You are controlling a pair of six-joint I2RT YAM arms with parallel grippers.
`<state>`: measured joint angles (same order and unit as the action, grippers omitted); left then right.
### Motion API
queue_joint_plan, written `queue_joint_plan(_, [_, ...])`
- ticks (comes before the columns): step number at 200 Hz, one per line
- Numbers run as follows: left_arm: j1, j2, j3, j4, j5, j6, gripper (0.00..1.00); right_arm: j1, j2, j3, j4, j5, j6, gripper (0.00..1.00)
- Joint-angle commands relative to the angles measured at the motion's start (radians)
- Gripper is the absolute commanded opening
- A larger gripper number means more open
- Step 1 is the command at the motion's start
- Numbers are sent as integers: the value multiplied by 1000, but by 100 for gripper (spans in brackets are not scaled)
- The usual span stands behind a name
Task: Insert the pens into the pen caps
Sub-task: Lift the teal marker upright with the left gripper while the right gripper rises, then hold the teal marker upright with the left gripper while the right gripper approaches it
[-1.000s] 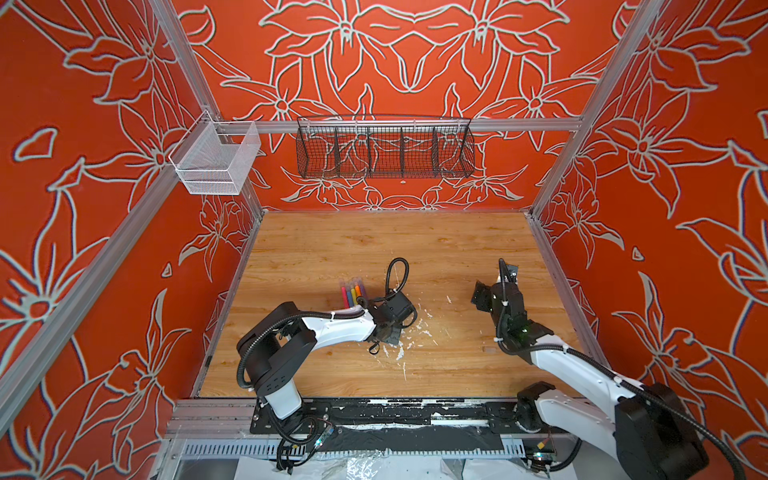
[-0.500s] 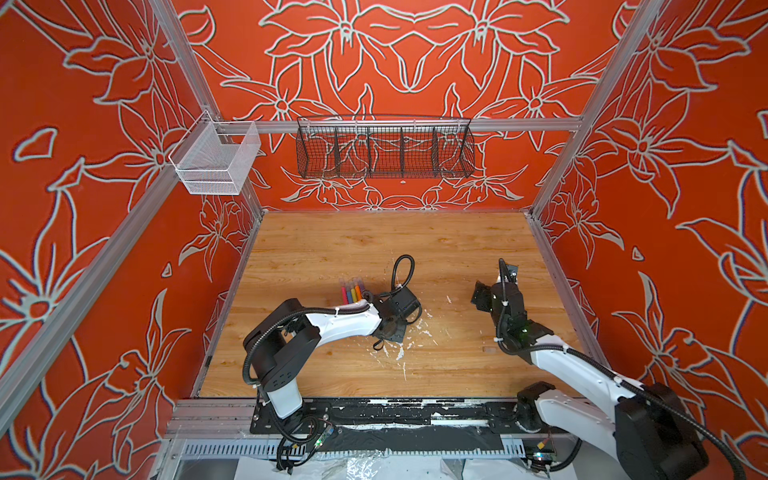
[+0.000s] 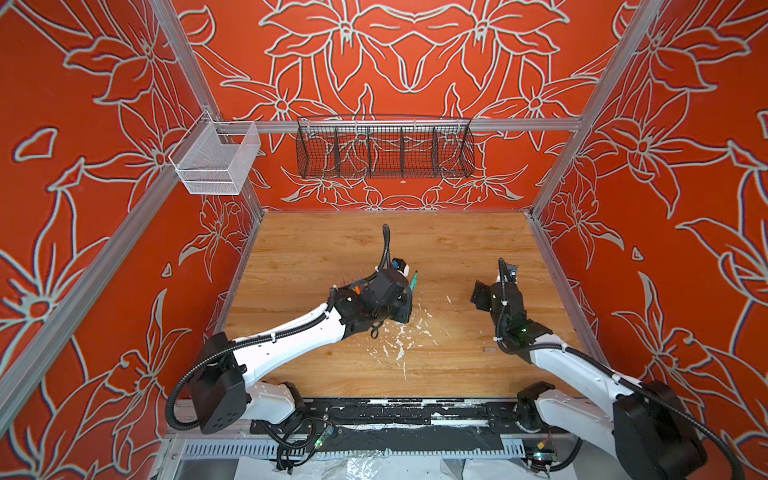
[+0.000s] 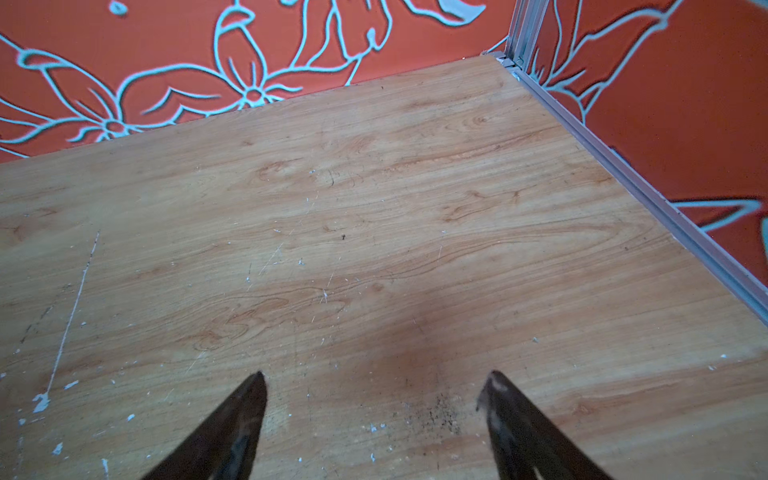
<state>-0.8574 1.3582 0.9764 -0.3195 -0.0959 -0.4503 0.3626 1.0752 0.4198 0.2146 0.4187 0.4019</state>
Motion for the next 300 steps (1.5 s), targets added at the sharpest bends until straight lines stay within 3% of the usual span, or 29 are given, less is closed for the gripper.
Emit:
queue_joint_plan(1, [-2,-38,-77,153,-32,87,0,-1,19,101,-69,-42,41,79])
queue_joint_plan(12, [-1,-65,-104,183,-49,81,0,8,11,148,-95,-145,60,73])
queue_joint_plan(41, [-2,-145,-157,233,-20,132,0,56,-55,282,-241,-310,240,73])
queue_joint_plan(60, [-2,-192,-230,299,-32,164,0,109,-117,219,-96,-440,324,74])
queue_joint_plan(90, [-2,-211,-265,369,39,190,0,170,-175,218,-119,-525,374,75])
queue_joint_plan(121, [-1,-208,-262,373,67,198,0,228,-225,121,-15,-545,438,77])
queue_joint_plan(157, [-2,-203,-256,375,98,209,0,280,-176,78,113,-578,494,76])
queue_joint_plan(218, [-1,-162,-225,356,160,216,0,408,-40,78,253,-490,522,71])
queue_joint_plan(240, [-2,-163,-222,358,187,219,0,420,-2,94,269,-498,530,63])
queue_joint_plan(300, [-2,-152,-213,359,255,228,0,438,25,104,266,-467,531,21])
